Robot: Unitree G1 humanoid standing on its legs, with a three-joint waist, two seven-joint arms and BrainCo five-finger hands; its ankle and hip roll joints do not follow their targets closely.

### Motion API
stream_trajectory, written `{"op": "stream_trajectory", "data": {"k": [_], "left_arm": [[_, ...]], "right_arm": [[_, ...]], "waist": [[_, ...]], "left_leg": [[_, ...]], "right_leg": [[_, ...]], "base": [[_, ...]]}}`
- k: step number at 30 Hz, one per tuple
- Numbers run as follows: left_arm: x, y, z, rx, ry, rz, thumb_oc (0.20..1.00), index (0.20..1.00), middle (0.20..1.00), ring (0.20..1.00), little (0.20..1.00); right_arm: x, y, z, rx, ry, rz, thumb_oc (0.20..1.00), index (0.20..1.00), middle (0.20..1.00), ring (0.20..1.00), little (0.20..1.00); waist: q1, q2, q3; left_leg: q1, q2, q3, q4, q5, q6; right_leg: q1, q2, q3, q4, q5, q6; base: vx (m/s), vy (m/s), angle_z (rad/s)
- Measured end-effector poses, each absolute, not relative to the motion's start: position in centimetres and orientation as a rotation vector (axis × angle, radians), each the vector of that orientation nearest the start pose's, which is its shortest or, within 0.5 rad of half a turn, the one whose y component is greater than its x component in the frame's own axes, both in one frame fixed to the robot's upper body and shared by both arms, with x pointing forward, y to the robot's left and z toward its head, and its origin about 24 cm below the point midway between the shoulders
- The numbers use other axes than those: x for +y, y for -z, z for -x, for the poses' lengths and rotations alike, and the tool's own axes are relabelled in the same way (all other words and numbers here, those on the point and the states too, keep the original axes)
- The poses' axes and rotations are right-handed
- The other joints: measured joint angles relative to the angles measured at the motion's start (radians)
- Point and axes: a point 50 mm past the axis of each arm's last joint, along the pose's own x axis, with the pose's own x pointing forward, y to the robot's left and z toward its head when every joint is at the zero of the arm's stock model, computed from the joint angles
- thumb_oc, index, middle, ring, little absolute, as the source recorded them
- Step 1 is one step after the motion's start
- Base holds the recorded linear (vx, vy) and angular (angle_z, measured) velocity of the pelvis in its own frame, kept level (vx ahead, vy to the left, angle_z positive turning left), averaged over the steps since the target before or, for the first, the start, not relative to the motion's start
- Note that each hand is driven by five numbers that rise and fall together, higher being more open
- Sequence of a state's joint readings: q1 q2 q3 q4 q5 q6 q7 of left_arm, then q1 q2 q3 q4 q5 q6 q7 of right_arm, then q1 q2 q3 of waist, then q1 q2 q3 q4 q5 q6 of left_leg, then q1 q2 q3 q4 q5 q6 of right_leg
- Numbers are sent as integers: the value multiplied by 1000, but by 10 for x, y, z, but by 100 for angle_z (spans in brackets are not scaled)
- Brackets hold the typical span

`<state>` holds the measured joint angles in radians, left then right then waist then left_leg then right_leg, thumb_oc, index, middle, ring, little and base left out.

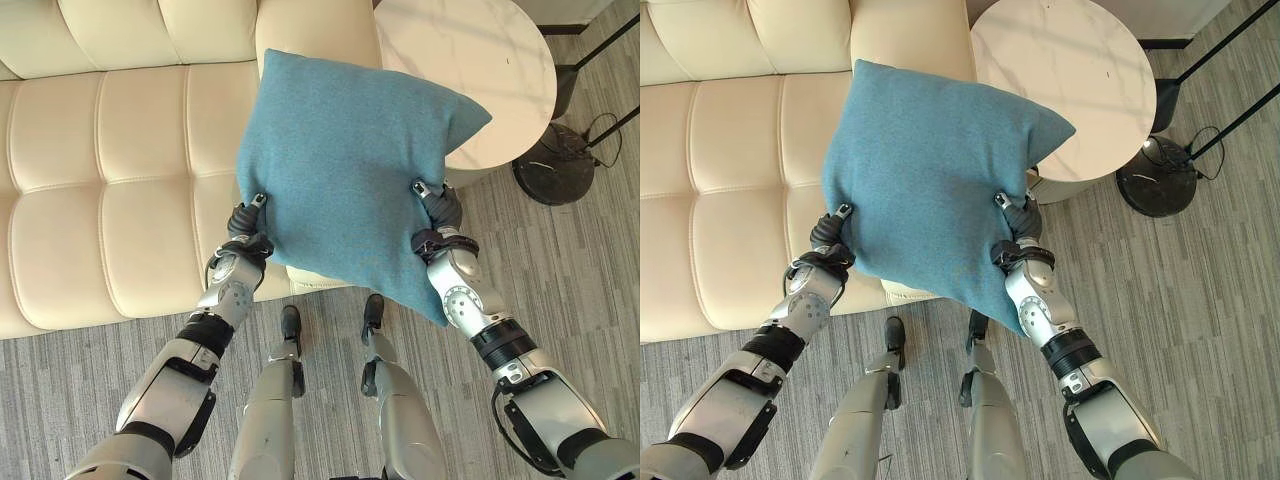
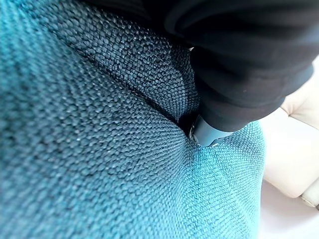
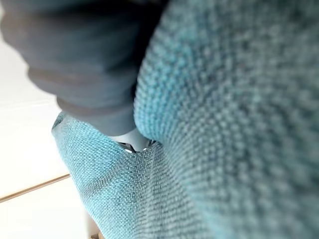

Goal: Pick up all the scattered cushions and arrange them neatly on the sofa.

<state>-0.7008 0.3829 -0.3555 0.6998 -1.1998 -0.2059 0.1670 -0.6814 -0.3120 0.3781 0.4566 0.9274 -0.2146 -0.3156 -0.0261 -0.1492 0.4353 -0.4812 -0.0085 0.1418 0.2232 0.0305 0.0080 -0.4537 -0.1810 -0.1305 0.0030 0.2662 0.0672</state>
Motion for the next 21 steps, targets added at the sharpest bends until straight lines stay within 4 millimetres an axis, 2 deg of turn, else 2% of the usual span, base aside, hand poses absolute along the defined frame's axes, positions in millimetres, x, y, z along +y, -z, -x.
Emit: {"op": "stream_trajectory", "data": {"k": [4,5,6,8,9,11,12,14,16,18,20,21], "left_arm": [[177,-88,-365,59,-46,583,200,200,200,200,200],[178,-75,-357,96,-40,583,200,200,200,200,200],[178,-69,-353,116,-40,583,200,200,200,200,200],[183,-87,-334,32,49,522,200,200,200,200,200],[182,-103,-315,-70,101,462,200,200,200,200,200],[178,-119,-302,-174,136,400,200,200,200,200,200],[187,-141,-296,-305,94,227,200,200,200,200,200],[199,-162,-290,-478,-26,90,200,200,200,200,200],[209,-167,-279,-538,-125,28,200,200,200,200,200],[217,-161,-260,-585,-254,-11,200,200,200,200,200],[215,-158,-258,-595,-306,-30,200,200,200,200,200],[222,-153,-246,-603,-394,-132,200,200,200,200,200]], "right_arm": [[-135,-119,-360,-82,-10,-534,200,200,200,200,200],[-141,-106,-355,-45,-3,-526,200,200,200,200,200],[-142,-100,-353,-24,-4,-522,200,200,200,200,200],[-160,-95,-336,-32,-5,-444,200,200,200,200,200],[-168,-92,-317,-69,-6,-392,200,200,200,200,200],[-174,-93,-305,-106,7,-365,200,200,200,200,200],[-172,-104,-303,-168,-13,-295,200,200,200,200,200],[-162,-121,-301,-262,-79,-189,200,200,200,200,200],[-155,-138,-295,-346,-118,-132,200,200,200,200,200],[-145,-159,-283,-481,-158,-47,200,200,200,200,200],[-142,-166,-281,-546,-149,-20,200,200,200,200,200],[-139,-169,-274,-606,-131,53,200,200,200,200,200]], "waist": [[5,3,-3],[7,14,-26],[8,19,-31],[13,28,-33],[27,37,-37],[33,65,-58],[36,80,-70],[38,101,-139],[48,112,-169],[53,117,-208],[70,117,-241],[74,119,-253]], "left_leg": [[62,-2,-1,-36,4,-3],[82,-3,-5,-60,9,-9],[97,-4,-6,-79,18,-11],[171,-4,-18,-166,56,-16],[238,-1,-19,-209,63,-18],[287,3,-23,-241,61,-28],[327,7,-24,-271,66,-35],[342,20,-30,-286,69,-39],[377,26,-35,-304,68,-42],[408,34,-40,-304,68,-39],[413,37,-50,-304,65,-41],[427,38,-54,-304,64,-43]], "right_leg": [[58,-1,-6,-21,0,0],[70,-1,-6,-28,-1,-1],[77,0,-6,-33,-1,-1],[131,7,-16,-62,1,-4],[186,15,-18,-83,0,-5],[225,19,-30,-84,-16,-2],[251,25,-30,-84,-25,-5],[263,37,-36,-85,-39,-5],[289,49,-36,-85,-49,-8],[322,57,-38,-85,-63,-5],[334,58,-45,-85,-73,-4],[351,58,-56,-85,-79,-3]], "base": [[6,-2,1],[46,-11,1],[64,-13,3],[108,-4,6],[149,2,3],[143,-8,0],[120,-9,-3],[138,-7,4],[101,2,1],[77,8,2],[106,19,17],[86,13,18]]}}
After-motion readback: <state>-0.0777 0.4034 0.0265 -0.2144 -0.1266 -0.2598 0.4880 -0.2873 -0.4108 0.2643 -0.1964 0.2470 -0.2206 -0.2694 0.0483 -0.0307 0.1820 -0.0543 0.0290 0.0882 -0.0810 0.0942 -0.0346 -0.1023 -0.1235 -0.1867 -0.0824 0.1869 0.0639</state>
